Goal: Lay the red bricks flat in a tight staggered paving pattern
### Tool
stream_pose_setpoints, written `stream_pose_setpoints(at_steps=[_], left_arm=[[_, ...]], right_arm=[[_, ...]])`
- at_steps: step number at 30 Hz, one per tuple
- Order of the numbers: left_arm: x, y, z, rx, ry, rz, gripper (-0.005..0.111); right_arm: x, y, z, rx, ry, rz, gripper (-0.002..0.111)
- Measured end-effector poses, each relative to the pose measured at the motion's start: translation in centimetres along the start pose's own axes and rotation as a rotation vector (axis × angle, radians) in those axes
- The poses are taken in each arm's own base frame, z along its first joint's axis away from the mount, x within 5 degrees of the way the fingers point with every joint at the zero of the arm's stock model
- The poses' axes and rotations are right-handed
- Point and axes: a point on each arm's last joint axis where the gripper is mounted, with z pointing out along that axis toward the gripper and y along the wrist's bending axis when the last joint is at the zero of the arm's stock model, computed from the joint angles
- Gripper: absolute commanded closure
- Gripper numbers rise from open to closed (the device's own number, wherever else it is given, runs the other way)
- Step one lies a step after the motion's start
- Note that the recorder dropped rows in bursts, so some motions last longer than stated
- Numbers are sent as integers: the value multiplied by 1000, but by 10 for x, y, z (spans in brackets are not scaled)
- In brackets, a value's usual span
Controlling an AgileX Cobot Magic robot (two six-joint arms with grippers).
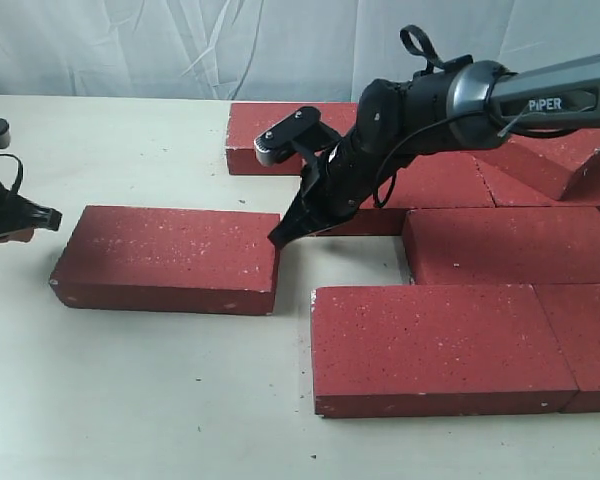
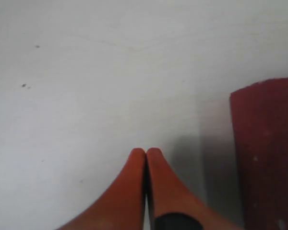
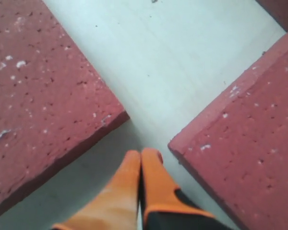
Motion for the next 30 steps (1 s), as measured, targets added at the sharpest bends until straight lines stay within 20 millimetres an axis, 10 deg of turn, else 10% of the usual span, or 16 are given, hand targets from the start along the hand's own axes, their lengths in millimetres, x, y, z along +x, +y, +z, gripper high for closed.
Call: stream_pose_setpoints(at_steps=[30], left_arm=[[2,-34,12,208,89,82,107]], right_arm=[[-2,19,19,-20,22,-83,109]])
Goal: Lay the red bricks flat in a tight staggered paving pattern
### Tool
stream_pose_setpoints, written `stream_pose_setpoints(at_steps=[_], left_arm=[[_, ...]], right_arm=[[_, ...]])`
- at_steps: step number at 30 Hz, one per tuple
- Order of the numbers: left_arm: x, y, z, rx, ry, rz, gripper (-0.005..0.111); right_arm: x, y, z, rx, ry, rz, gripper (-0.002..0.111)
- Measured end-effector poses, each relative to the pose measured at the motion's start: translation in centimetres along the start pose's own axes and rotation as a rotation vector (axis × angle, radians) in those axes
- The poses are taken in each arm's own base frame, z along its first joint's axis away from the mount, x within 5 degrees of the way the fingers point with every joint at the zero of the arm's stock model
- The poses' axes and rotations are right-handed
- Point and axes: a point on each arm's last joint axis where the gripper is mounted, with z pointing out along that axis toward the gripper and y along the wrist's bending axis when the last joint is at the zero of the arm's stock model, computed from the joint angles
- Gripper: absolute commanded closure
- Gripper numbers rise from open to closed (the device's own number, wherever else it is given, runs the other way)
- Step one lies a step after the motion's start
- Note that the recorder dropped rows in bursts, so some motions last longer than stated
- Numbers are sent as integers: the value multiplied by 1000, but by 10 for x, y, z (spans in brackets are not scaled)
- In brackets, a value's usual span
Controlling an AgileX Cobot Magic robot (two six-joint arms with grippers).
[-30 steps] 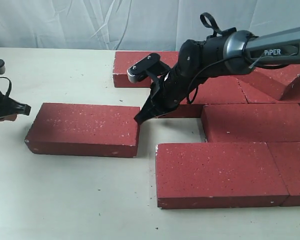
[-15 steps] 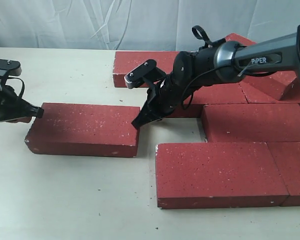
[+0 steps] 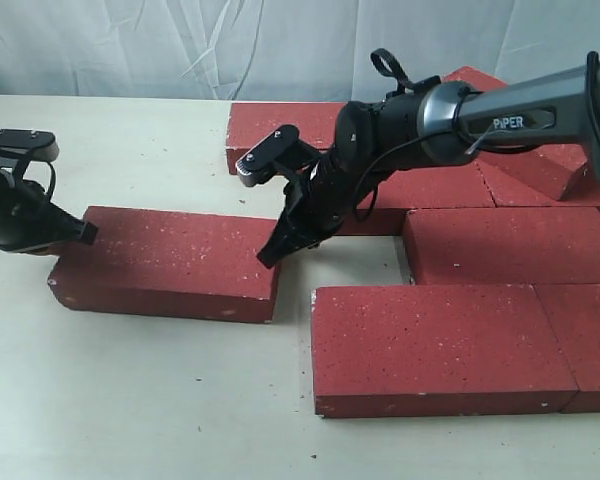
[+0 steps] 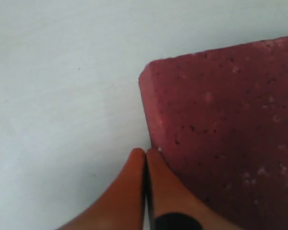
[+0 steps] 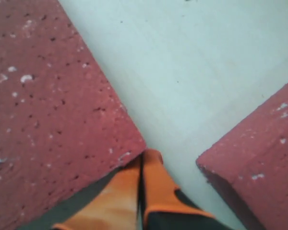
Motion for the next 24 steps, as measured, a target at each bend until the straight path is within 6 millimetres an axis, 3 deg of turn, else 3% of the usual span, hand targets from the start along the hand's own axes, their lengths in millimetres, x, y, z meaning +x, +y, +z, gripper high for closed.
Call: stream_pose_setpoints(at_steps=[9,19,24], left_arm=[[4,-6,-2,78,82,47,107],[8,-12,-3,135,124,43,107],[8,-12,-3,138,120,37,107]], right_arm=[[1,-3,-4,0,72,-78,109],[4,-12,-6,24,80,-45,109],[2,-10,-21,15,104,-63,109]])
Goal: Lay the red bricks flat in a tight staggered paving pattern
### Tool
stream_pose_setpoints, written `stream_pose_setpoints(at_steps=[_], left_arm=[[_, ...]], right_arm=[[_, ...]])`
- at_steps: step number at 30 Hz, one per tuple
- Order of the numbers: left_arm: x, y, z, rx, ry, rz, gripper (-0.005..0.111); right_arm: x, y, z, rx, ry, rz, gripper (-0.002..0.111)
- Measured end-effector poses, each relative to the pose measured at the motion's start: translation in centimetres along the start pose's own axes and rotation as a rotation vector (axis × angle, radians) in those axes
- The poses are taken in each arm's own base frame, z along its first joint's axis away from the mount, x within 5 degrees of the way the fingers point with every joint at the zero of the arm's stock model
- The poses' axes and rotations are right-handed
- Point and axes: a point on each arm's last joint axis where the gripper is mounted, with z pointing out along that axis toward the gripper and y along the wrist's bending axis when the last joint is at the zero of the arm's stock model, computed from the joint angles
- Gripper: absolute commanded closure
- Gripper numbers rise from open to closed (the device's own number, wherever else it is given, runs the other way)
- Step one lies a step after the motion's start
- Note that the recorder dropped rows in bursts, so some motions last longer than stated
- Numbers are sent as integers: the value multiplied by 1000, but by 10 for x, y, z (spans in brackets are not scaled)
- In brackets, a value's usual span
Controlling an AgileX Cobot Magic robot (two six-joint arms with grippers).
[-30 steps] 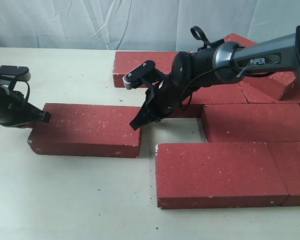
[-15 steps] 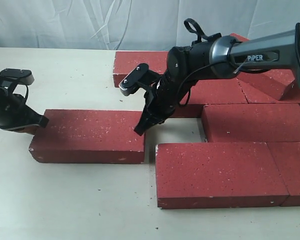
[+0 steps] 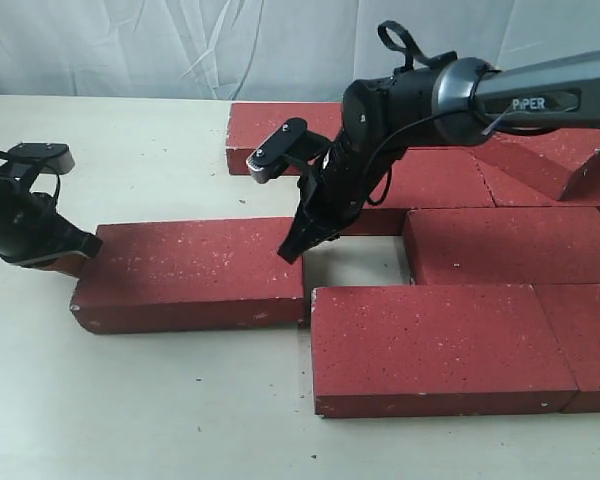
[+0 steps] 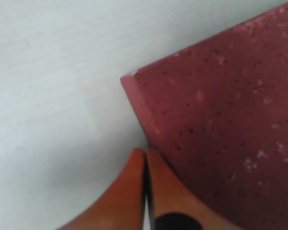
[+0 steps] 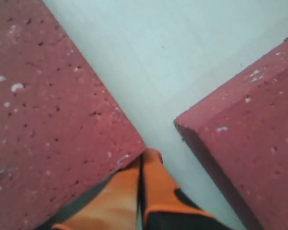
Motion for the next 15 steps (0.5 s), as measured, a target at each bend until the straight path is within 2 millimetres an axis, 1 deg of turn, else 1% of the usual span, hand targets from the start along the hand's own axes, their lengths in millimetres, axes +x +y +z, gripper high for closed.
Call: stream_pose_setpoints(at_steps=[2,5,9,15], left_arm=[[-1,0,0,0,-1,4,107],[-2,-2,-2,-3,-13,8,107],[-6,-5,-9,-10,-43,11,107],[-8,-4,-10,-24,-58,10,107]], right_arm=[[1,2,-11,-10,22,-12,109],[1,3,-21,-20,41,-7,109],[1,3,-23,-21,46,0,109],[-4,-3,-13,30,-22,6,109]])
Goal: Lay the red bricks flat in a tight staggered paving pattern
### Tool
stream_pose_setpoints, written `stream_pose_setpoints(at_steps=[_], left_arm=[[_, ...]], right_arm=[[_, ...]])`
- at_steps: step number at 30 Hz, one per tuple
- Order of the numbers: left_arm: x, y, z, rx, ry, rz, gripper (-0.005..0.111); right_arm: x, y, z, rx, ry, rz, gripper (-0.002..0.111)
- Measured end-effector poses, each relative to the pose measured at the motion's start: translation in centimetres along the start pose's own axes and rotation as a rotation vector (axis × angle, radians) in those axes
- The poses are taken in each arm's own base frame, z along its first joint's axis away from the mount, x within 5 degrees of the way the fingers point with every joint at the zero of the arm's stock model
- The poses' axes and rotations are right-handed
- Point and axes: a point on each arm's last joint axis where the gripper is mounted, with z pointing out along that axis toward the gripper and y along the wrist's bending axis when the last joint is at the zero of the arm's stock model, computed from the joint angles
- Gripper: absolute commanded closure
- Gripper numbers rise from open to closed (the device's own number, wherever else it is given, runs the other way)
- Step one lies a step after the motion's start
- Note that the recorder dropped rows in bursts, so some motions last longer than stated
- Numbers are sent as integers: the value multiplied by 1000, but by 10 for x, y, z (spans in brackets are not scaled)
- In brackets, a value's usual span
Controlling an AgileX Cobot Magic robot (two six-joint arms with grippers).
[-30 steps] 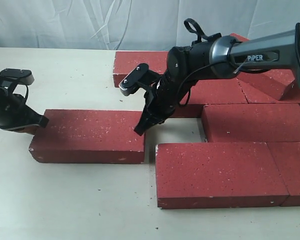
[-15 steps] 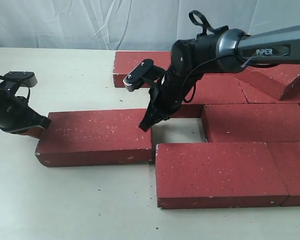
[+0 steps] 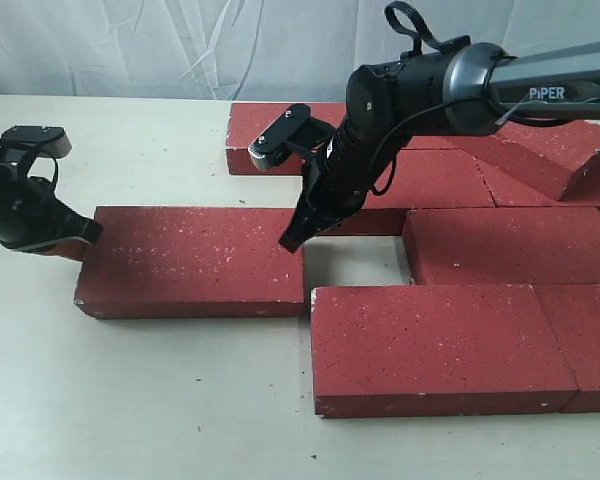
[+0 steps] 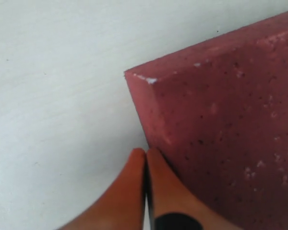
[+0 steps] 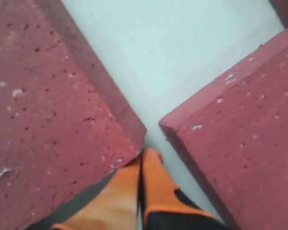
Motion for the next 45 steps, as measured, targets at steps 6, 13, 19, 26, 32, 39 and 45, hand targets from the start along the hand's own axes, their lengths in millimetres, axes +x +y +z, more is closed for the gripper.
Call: stream_pose_setpoints(at_steps=[6,13,19,26,32,39,45], left_arm=[[0,0,0,-3,-2,0,107],[0,0,0,5,4,0,107],[2,0,0,4,21,18,107],[2,2,0,-21,21,39,107],[-1,4,0,-45,-15,21,107],[-1,4,0,-39,-16,15,107],[-2,3,0,-36,-19,9,107]], right_arm=[[1,-4,10,27,-17,8,109],[9,-8,12,67,77,-39,109],[7,-12,10,122,59,5,109],[5,9,-45,-10,128,66,109],[-9,59,-54,-258,19,-107,109],[-4,89,-19,-320,89,-272,109],[0,85,-4,-271,112,-320,109]])
